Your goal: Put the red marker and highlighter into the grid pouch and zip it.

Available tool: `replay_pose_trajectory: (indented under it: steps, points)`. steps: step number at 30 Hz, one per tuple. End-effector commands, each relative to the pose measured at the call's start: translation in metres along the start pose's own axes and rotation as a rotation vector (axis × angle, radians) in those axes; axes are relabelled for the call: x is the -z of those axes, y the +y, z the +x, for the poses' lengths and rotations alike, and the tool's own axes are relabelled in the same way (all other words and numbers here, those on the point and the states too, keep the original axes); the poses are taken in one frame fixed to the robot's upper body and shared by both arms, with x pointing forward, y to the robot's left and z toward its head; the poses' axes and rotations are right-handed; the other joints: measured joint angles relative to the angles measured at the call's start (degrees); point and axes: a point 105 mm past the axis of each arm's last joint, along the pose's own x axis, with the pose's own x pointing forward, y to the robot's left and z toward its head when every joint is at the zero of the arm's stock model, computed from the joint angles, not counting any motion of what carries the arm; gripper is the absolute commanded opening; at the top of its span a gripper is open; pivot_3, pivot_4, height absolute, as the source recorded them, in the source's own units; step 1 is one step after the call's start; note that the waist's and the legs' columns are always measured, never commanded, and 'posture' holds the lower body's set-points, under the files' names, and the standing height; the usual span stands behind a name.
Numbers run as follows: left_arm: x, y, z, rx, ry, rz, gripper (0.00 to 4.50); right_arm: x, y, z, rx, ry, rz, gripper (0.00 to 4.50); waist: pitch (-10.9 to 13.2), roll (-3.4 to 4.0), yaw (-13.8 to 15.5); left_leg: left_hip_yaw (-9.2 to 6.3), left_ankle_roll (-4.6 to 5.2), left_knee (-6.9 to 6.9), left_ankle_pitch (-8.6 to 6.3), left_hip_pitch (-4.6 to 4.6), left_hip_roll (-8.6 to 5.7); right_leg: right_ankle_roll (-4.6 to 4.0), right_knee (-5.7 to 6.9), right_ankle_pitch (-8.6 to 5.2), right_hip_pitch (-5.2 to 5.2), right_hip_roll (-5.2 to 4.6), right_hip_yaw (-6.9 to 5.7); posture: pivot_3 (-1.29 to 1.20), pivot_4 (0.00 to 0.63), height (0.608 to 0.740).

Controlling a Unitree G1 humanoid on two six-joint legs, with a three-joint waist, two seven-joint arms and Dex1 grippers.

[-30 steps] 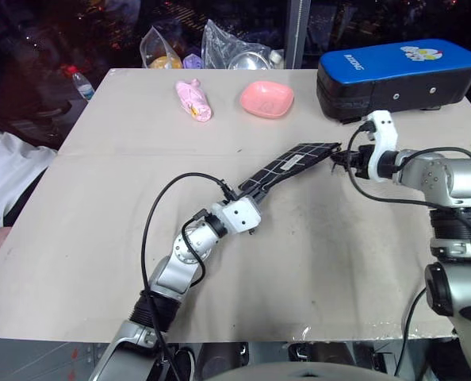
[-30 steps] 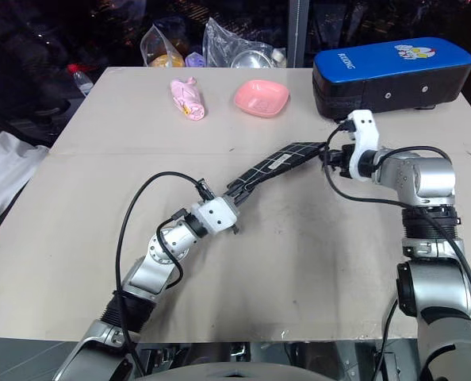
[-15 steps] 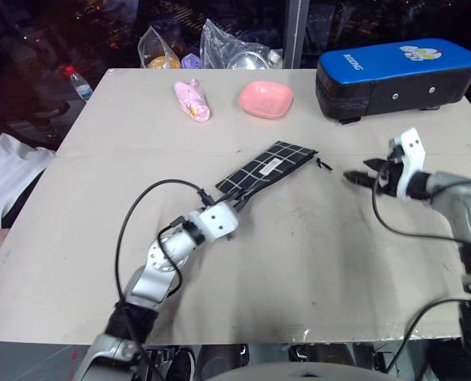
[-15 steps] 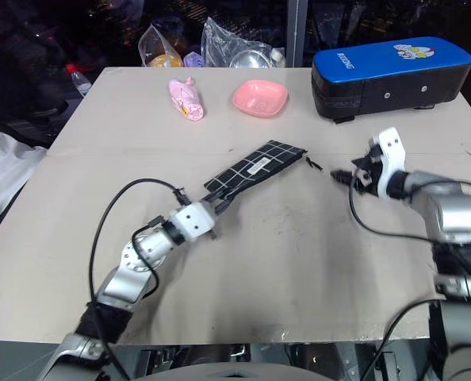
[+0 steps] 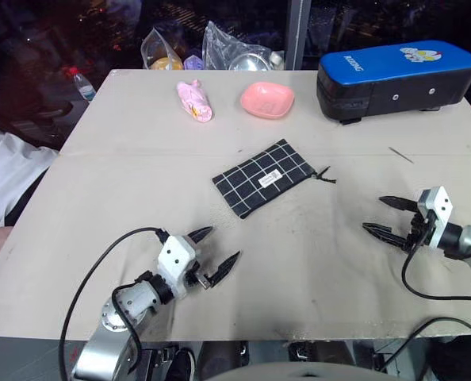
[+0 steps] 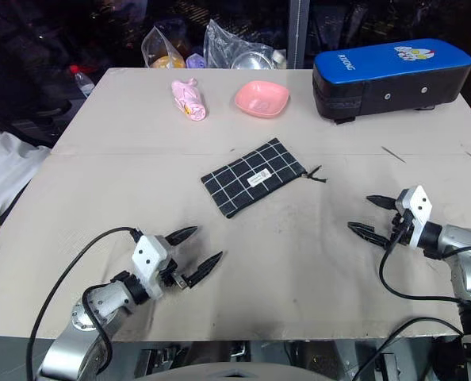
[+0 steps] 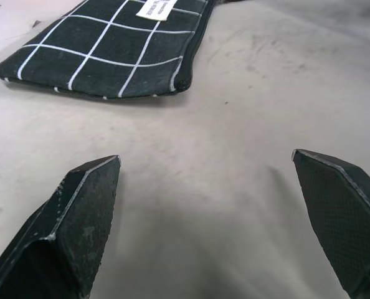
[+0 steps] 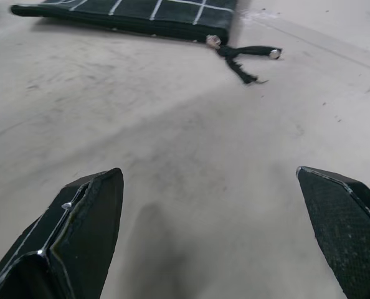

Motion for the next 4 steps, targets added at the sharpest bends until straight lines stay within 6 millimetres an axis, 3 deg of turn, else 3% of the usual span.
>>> replay_pose_trajectory:
  steps: [1,4]
  points:
    - [-0.0107,0.0006,-0.0043,-0.047,-0.024,-0.005,4.48,-0.0083,-0.0089,-0.0106,0.018,-0.045,-0.031,4.50,0.0,0.00,0.0,0.00,0.00,0.00,0.00,0.01,0.00,0.00,0.00,0.00,0.00,0.01,0.02,0.00,0.150,0.740]
    - [-0.0061,0.0004,-0.0056,-0.081,0.002,0.010,4.48,-0.0064,-0.0081,-0.0139,-0.002,-0.064,0.004,4.50,0.0,0.00,0.0,0.01,0.00,0.00,0.00,0.00,-0.02,-0.01,0.00,0.00,0.00,0.04,0.03,0.00,0.150,0.740]
